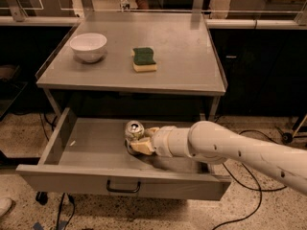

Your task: Pick 7up can from top drawer and place on counter

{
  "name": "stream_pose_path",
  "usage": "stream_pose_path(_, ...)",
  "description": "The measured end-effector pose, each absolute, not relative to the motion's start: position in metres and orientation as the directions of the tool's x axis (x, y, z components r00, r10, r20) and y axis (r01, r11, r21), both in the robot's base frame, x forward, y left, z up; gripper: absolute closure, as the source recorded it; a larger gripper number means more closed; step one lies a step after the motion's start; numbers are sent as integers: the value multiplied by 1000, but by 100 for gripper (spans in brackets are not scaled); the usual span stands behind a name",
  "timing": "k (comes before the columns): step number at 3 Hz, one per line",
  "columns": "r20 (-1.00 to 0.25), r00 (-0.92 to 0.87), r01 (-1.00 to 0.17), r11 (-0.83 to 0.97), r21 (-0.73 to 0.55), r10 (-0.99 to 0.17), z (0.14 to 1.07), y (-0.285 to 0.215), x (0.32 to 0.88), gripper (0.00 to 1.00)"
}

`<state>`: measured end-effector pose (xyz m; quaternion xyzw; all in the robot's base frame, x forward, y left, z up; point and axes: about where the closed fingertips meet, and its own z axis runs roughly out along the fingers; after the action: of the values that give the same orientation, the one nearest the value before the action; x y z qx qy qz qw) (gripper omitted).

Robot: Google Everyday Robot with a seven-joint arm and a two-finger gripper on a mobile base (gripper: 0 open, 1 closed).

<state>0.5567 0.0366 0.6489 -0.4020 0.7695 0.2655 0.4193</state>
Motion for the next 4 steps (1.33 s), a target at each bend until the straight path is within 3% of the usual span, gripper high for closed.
stream_pose_path(2, -896, -230, -778, 625, -65, -380, 723, 14, 537, 100)
stream_pose_path(4, -876, -199, -717, 675, -175, -439, 798, 2, 520, 100)
